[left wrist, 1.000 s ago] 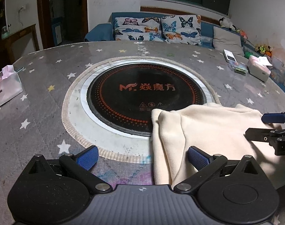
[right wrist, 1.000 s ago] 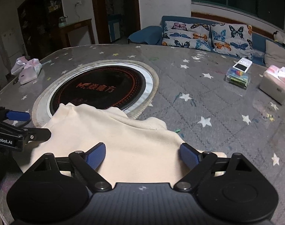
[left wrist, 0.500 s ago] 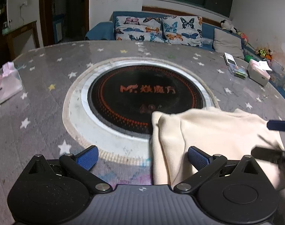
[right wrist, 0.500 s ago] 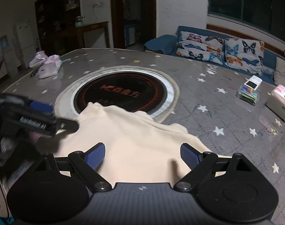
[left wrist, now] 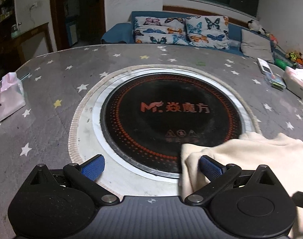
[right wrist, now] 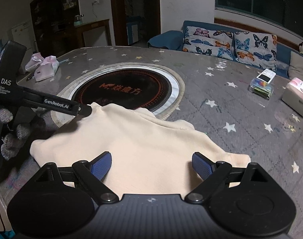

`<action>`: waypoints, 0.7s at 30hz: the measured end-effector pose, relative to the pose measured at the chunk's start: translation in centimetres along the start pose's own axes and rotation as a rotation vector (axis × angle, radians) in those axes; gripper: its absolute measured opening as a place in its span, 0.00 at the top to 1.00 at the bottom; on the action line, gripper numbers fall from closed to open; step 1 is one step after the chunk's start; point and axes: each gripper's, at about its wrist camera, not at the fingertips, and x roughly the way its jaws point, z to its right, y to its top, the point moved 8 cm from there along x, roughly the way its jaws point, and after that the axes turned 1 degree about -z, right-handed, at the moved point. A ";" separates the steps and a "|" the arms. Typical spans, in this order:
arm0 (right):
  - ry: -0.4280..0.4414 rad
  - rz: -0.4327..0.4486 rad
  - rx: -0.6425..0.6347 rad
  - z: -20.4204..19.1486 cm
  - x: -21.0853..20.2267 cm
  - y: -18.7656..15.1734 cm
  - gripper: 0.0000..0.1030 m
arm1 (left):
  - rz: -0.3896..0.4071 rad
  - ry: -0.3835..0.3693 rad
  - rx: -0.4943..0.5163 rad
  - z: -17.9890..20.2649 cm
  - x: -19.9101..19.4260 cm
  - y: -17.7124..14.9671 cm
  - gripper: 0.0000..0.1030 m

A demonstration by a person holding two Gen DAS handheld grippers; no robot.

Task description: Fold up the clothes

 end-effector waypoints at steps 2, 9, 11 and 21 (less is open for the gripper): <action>-0.002 0.002 0.003 0.1 -0.1 0.0 0.13 | -0.003 -0.005 -0.014 -0.1 -0.1 0.0 0.00; -0.019 0.022 0.021 0.5 -1.1 -0.1 0.12 | 0.024 -0.035 0.010 1.0 -0.7 0.6 0.00; -0.028 0.020 0.031 0.9 -1.3 -0.3 0.12 | 0.012 -0.014 0.024 1.0 0.1 0.5 0.00; -0.085 0.009 0.067 3.2 -3.4 -2.1 0.12 | 0.015 -0.030 -0.005 0.2 -1.2 0.4 0.00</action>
